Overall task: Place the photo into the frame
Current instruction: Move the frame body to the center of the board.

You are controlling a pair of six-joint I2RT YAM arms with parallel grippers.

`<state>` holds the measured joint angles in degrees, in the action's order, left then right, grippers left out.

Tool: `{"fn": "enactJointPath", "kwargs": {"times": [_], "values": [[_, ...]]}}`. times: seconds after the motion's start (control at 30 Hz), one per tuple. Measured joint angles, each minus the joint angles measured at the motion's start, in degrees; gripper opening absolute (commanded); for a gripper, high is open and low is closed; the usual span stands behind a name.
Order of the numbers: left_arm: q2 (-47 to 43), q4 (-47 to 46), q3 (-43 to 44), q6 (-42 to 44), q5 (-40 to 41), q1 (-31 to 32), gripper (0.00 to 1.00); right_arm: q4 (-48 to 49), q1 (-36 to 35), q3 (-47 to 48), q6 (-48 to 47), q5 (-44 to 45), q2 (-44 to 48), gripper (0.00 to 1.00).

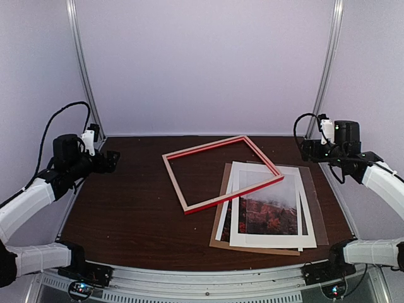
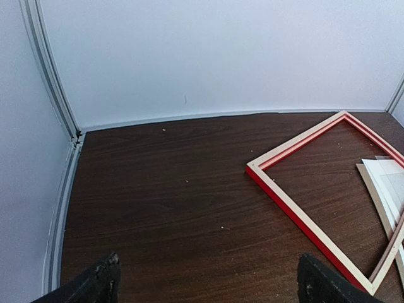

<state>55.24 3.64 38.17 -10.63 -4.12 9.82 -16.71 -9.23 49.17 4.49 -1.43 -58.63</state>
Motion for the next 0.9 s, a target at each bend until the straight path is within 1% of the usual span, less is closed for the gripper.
{"fn": "enactJointPath", "kwargs": {"times": [0.5,0.6,0.73,0.83,0.9], "values": [[-1.38,1.18,0.07,0.04,-1.16,0.00,0.98,-0.94,-0.02,0.07,0.24,-0.09,0.00,1.00],[-1.29,2.95,1.31,0.00,-1.09,0.00,0.98,-2.40,-0.02,0.48,0.31,-0.09,0.00,1.00],[1.27,7.63,6.99,0.04,-1.33,0.00,0.98,-3.72,-0.02,1.31,0.57,-0.07,0.07,0.99],[4.61,11.54,13.11,0.35,-3.15,-0.02,0.98,-3.91,-0.04,1.33,1.11,-0.09,0.13,1.00],[9.57,14.16,17.35,0.55,-5.42,-0.02,0.97,-4.00,-0.13,1.33,1.60,-0.24,0.13,1.00]]}}
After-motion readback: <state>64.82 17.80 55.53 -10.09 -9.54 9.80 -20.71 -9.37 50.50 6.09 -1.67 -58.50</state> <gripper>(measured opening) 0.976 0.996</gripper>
